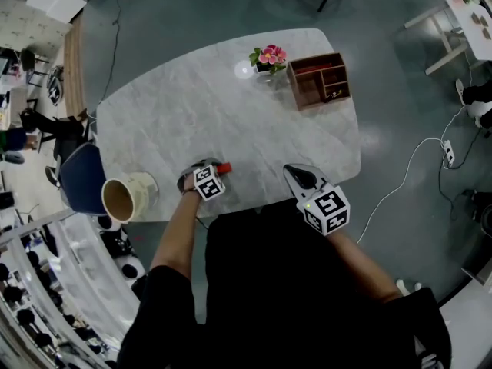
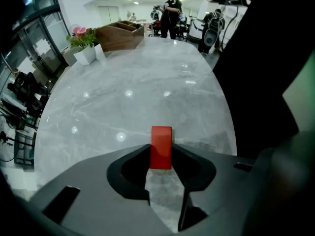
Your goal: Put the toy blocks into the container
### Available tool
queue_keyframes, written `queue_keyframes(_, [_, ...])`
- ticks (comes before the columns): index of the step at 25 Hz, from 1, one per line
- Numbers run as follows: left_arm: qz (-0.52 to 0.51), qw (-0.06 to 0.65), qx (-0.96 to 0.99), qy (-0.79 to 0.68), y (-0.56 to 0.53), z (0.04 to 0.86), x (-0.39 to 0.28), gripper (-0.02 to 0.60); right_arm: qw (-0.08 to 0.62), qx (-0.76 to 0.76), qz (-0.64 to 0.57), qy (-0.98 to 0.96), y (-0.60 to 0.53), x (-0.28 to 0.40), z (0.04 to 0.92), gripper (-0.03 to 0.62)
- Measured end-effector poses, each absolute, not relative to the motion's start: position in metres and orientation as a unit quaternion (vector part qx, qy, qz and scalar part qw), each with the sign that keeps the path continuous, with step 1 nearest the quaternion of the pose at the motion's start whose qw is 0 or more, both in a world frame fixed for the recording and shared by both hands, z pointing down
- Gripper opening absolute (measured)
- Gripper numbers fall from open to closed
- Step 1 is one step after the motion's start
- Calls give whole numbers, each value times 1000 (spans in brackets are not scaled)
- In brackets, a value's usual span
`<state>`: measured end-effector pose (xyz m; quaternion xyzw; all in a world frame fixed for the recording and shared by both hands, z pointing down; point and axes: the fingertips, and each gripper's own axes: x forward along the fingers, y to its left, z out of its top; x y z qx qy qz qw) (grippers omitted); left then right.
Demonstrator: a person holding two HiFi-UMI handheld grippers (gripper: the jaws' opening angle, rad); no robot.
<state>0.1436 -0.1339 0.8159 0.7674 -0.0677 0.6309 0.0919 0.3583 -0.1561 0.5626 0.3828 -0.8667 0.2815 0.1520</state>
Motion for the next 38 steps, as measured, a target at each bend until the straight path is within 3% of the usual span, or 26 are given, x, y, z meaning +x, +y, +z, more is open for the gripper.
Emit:
queue_keyframes(20, [542,198,779,-246,-108,717,46,127,169,247,245,-922,-152,248,556,0])
queue_keyframes(38, [511,220,767,-319,-51,650,-22,127,191,100,196,-957,-109,120,529,0])
